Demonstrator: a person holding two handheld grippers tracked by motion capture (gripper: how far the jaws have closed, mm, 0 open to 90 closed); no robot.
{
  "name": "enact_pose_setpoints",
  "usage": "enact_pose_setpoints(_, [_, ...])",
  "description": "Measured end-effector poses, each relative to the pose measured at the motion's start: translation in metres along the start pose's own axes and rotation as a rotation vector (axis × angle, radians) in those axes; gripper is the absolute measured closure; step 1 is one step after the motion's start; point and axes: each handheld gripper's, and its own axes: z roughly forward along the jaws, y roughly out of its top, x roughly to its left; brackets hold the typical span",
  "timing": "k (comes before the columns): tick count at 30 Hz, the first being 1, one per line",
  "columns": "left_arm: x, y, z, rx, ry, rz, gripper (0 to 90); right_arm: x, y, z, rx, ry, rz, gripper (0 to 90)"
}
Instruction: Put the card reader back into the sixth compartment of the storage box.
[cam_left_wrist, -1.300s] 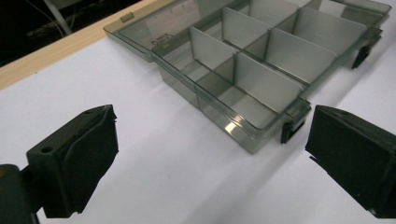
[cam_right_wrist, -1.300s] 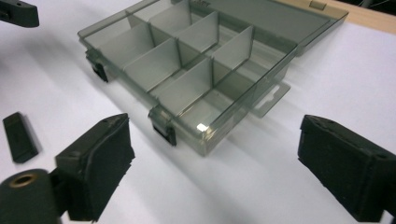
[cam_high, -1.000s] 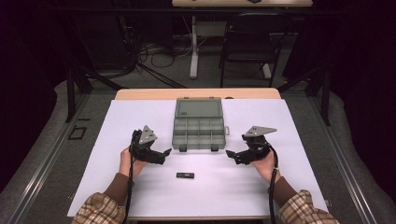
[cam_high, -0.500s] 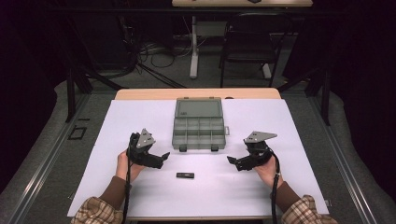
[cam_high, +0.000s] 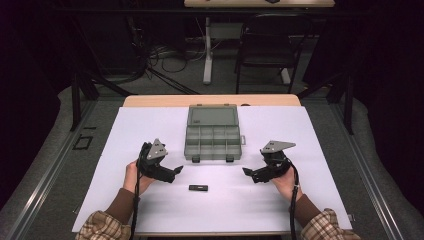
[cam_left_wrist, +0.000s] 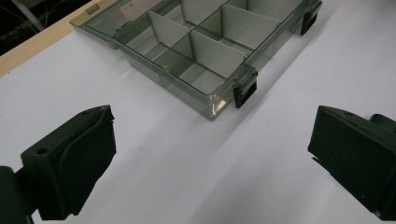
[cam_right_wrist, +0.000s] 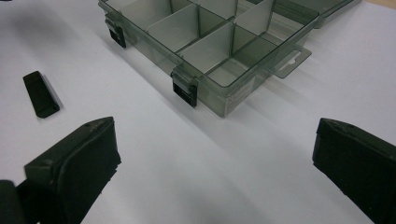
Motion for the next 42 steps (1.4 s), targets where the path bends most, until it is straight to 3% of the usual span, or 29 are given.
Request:
enact_pose_setpoints(7, [-0.003,0.005,-0.004,-0.013,-0.061,0.047,0.3,0.0,0.002,-0.001,-0.002,0.004,-0.005,0.0])
enact_pose_setpoints(19, [-0.017,0.019,0.0,0.039,-0.151,0.213,0.3,-0.001,0.002,-0.001,-0.003,0.013,-0.015,0.0])
enact_pose_setpoints(31, [-0.027,0.027,0.0,0.101,-0.176,0.279,0.1,0.0,0.003,0.003,0.01,0.025,-0.02,0.0])
enact_pose_setpoints(35, [-0.03,0.03,0.003,0.154,-0.191,0.322,0.0,0.0,0.004,0.003,0.013,0.025,-0.024,0.0])
enact_pose_setpoints(42, [-0.036,0.033,0.006,0.196,-0.214,0.35,0.0,-0.002,0.003,0.005,0.016,0.029,-0.019,0.0])
